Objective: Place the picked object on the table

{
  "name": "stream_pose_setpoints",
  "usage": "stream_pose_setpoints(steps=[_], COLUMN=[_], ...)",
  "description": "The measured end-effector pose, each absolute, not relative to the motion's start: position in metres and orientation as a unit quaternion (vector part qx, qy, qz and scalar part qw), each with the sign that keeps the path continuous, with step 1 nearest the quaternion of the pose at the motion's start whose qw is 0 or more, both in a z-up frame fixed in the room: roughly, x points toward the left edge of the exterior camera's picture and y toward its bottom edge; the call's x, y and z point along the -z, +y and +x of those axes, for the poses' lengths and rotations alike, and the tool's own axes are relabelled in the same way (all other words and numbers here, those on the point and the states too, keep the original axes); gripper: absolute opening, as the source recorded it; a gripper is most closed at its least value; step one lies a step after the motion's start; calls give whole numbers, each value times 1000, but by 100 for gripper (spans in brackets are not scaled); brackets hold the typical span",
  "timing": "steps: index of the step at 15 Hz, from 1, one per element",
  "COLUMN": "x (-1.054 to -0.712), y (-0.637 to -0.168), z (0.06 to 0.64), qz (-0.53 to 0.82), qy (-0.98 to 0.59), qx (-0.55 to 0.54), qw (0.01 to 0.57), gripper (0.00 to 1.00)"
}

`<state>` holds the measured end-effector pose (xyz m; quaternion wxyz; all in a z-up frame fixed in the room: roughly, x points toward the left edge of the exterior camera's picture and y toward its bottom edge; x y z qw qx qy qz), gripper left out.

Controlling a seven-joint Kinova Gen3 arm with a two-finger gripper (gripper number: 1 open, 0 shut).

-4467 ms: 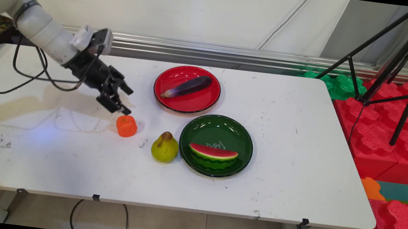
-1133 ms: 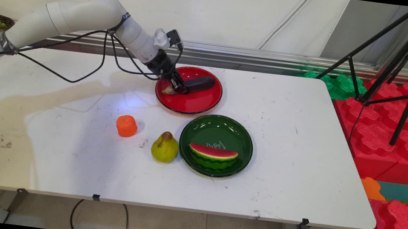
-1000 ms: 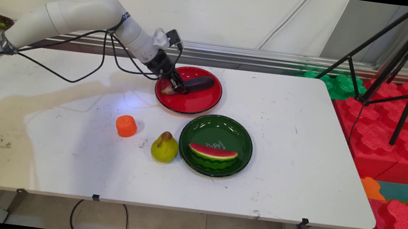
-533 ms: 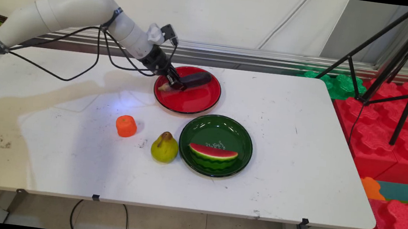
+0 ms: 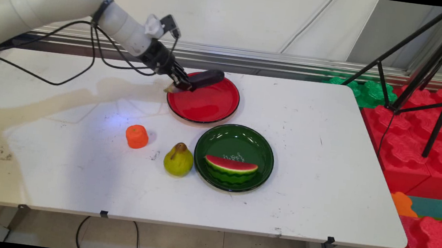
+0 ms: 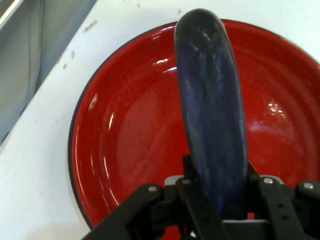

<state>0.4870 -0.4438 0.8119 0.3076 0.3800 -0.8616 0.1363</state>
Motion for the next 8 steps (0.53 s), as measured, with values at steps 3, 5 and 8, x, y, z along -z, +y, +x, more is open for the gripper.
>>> stream_pose_setpoints(steps=[3,5,8], x=[-829,-842,-851], y=[-424,-409,-394], z=[502,518,532], qz=[392,406,416], qy=[-852,-844,-839], qx=[-137,-137,-134], qw=[318,323,323], gripper=[0,0,0])
